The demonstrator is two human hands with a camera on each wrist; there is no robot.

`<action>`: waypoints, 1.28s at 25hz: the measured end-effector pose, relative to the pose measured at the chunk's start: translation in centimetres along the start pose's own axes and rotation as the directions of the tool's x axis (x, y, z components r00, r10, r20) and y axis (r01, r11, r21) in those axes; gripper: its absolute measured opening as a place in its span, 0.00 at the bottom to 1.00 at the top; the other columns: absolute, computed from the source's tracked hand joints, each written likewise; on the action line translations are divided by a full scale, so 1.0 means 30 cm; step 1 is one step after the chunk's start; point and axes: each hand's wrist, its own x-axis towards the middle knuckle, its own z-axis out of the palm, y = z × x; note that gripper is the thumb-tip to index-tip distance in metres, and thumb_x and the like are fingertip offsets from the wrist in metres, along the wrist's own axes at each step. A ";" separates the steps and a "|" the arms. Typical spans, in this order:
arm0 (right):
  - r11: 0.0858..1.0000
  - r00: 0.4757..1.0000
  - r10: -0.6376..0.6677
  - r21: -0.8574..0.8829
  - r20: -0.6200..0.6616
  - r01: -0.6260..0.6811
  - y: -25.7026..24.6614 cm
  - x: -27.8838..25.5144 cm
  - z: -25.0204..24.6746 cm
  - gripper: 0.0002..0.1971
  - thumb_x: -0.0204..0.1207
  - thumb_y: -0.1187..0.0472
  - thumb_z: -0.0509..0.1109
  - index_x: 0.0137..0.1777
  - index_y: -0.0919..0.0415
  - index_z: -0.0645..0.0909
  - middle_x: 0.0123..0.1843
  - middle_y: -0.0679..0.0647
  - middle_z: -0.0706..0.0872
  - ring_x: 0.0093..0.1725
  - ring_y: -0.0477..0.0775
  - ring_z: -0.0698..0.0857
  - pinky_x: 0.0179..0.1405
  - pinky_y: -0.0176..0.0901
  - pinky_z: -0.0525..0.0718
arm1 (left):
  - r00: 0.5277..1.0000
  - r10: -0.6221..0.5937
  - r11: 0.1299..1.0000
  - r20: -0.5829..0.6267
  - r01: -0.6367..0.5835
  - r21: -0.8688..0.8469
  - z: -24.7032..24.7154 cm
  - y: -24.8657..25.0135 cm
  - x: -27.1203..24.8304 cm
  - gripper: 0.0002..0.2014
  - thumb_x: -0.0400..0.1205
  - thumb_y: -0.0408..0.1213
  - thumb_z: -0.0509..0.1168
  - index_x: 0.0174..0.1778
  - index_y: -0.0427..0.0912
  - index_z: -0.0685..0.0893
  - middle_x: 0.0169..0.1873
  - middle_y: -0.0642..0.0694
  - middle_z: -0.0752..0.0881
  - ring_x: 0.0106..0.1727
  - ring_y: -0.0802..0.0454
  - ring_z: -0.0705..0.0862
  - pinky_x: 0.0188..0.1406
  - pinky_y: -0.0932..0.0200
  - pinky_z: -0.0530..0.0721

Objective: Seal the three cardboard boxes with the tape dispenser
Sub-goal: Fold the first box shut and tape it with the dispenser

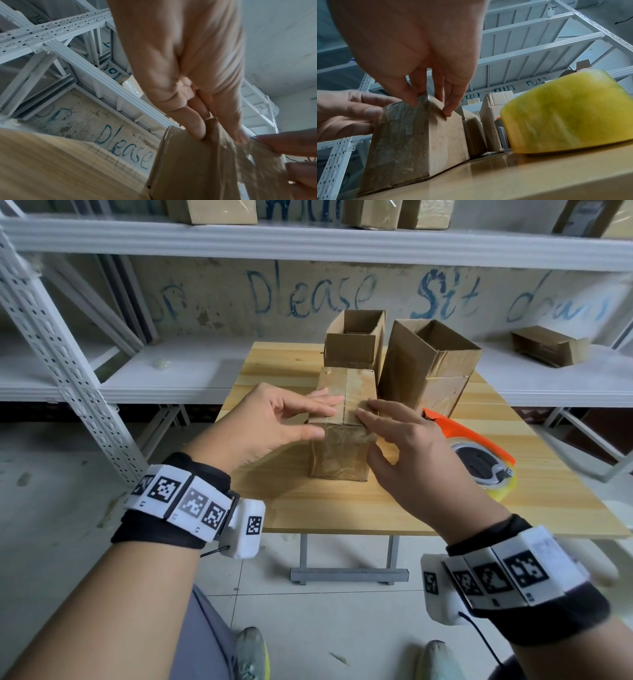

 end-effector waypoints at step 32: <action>0.991 0.985 0.057 -0.110 -0.163 -0.075 -0.024 0.021 0.045 0.20 0.71 0.49 0.79 0.60 0.58 0.85 0.51 0.53 0.92 0.37 0.57 0.88 0.34 0.53 0.88 | 0.985 0.021 0.903 -0.173 0.056 0.426 0.062 0.079 0.022 0.15 0.72 0.32 0.82 0.54 0.49 0.94 0.59 0.58 0.91 0.64 0.71 0.85 0.74 0.61 0.79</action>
